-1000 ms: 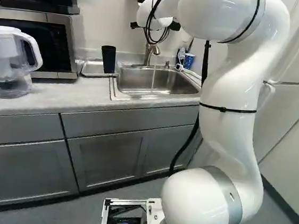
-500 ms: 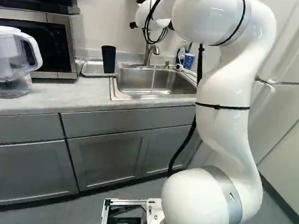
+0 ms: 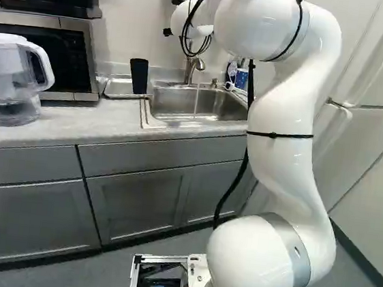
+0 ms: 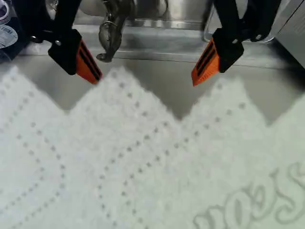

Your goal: Rinse the cup and place it in the tray

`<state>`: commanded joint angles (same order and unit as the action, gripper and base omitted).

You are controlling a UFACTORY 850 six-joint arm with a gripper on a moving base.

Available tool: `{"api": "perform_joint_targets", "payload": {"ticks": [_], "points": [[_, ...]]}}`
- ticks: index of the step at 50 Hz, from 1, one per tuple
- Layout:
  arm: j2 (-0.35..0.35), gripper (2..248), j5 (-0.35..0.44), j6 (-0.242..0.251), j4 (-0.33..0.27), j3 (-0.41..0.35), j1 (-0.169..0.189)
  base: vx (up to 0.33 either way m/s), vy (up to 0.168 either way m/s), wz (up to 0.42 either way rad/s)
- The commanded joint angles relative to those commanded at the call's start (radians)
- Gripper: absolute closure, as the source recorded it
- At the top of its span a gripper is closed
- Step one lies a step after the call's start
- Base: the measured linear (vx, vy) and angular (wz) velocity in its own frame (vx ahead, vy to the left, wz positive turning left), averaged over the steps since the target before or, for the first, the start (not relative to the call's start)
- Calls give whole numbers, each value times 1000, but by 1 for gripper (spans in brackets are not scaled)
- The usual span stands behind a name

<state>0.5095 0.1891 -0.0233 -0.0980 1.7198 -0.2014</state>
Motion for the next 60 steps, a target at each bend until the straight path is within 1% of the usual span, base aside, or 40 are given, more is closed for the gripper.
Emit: {"api": "perform_joint_targets", "payload": {"ticks": [35, 60], "points": [[0, 3, -1, 0, 0, 0, 0, 0, 0, 0], [0, 3, -22, 0, 0, 0, 0, 0, 0, 0]]}}
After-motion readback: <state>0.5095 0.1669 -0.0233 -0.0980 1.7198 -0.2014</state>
